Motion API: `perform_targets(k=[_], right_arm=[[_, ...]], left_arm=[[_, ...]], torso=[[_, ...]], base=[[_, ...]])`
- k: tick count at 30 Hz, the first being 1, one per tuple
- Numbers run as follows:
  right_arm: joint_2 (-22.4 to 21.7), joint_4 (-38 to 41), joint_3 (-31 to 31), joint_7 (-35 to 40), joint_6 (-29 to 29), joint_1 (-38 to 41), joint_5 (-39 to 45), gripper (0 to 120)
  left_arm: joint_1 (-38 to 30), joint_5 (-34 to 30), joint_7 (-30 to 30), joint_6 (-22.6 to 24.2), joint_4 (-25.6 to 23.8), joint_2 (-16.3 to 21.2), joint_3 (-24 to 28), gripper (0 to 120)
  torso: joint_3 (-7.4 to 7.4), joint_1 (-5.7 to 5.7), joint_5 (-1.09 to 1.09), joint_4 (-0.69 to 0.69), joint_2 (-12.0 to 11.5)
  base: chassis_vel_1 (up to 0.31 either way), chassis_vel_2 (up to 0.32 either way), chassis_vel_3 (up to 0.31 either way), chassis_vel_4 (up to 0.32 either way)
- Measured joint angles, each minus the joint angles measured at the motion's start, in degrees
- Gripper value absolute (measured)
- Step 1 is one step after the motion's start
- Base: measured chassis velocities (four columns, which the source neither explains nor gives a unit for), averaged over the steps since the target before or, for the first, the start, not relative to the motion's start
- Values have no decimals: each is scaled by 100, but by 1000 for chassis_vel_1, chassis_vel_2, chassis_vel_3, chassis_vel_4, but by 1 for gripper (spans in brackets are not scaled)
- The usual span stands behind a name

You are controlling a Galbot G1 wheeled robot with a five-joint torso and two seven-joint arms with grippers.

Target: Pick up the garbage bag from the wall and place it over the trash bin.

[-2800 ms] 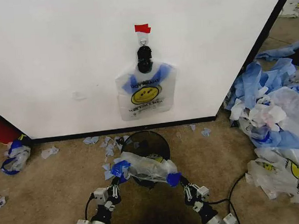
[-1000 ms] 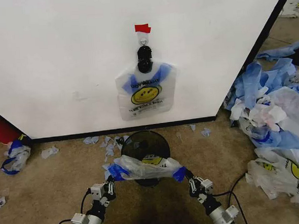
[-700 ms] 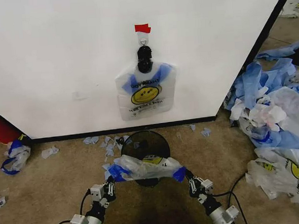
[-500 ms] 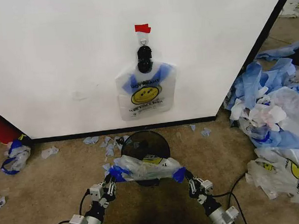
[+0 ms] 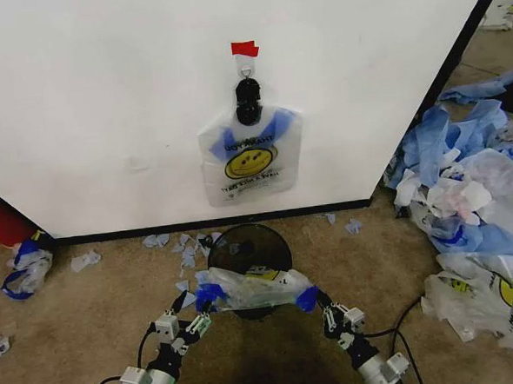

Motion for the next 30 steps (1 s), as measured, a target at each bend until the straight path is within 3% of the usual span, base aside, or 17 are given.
perform_targets(k=[30], right_arm=[[0, 250, -26, 55, -42, -62, 42, 0]], left_arm=[[159, -19, -26, 64, -396, 120, -47, 91]], torso=[[0, 0, 0, 0, 0]], base=[[0, 0, 0, 0]])
